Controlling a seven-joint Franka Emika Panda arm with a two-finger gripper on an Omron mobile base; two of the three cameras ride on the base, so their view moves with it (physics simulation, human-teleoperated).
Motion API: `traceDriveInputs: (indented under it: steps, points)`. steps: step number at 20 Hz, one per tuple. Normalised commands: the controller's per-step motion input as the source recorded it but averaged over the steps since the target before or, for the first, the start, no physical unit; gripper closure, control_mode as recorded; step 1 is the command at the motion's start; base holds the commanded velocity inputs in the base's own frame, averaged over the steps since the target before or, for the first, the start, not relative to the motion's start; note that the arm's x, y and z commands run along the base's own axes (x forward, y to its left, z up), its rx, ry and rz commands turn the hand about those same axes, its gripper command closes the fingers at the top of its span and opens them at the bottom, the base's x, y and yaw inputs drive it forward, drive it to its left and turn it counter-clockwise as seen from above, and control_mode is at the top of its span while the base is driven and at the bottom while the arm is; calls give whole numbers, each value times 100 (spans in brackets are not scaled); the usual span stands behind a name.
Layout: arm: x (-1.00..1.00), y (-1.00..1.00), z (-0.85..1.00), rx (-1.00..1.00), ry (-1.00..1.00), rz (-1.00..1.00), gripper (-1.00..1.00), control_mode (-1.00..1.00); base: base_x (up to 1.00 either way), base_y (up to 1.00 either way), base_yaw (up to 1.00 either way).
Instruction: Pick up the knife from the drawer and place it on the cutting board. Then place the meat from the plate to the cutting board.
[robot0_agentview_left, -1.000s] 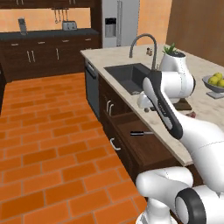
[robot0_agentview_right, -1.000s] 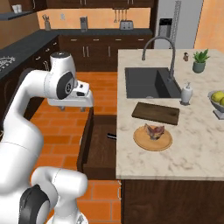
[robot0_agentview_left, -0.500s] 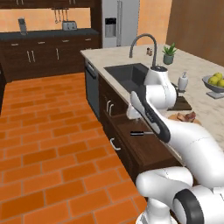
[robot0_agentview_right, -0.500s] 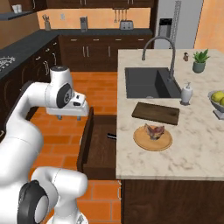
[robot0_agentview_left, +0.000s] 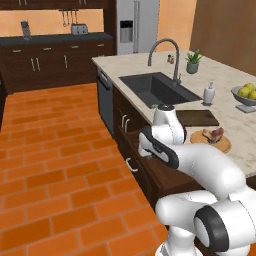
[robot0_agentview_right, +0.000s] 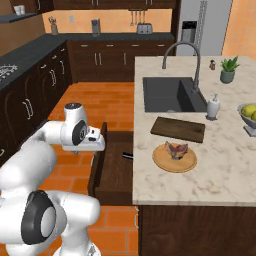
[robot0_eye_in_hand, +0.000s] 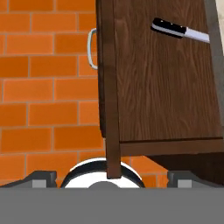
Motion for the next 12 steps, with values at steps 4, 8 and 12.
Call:
traceDriveInputs:
  steps: [4,8,12]
  points:
    - [40,3,-85,-3,3,0,-100,-100,0,0,0]
    - [29,8,-66,0,1,0,-100,-100,0,0,0]
    - [34,4,-43,0,0,0,-100,-100,0,0,0]
